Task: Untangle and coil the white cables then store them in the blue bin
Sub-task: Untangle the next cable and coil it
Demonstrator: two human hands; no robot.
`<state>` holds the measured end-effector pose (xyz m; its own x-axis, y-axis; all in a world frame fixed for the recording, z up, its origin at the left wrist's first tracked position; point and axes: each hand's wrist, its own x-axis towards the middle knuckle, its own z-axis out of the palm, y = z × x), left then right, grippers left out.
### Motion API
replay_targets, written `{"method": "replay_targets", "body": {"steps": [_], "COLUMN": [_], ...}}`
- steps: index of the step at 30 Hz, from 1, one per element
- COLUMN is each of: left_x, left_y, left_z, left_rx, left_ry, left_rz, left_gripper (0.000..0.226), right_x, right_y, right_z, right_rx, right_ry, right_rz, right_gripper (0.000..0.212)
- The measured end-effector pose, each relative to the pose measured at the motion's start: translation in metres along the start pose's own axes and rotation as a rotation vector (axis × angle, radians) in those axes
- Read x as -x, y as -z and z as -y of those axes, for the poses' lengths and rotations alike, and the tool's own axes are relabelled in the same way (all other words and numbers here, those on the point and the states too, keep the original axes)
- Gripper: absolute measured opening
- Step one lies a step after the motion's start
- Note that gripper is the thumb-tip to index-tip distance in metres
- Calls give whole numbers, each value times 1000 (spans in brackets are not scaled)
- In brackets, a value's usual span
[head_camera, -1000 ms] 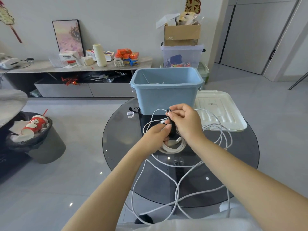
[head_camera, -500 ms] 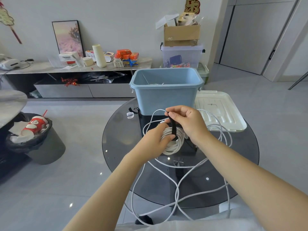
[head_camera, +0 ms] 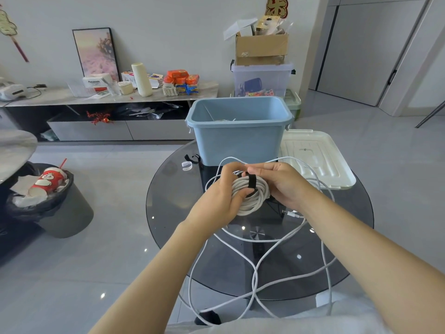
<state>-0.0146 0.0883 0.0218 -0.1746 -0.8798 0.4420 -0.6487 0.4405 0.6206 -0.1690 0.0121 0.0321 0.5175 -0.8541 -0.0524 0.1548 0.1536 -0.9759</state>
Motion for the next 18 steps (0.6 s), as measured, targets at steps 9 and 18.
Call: {"method": "replay_targets", "body": {"steps": [9,18], "left_x": [2,-8], "left_y": [1,0], "left_z": [2,8], "left_rx": [-3,159], "left_ry": [71,236], "left_rz": [-102,-283], "left_gripper": [26,23], "right_x": [1,5], "right_y": [3,-9], "right_z": [0,-5], "right_rx": [19,343], "right_ry": [41,254], "right_rz": [65,-26], "right_gripper": [29,30]}}
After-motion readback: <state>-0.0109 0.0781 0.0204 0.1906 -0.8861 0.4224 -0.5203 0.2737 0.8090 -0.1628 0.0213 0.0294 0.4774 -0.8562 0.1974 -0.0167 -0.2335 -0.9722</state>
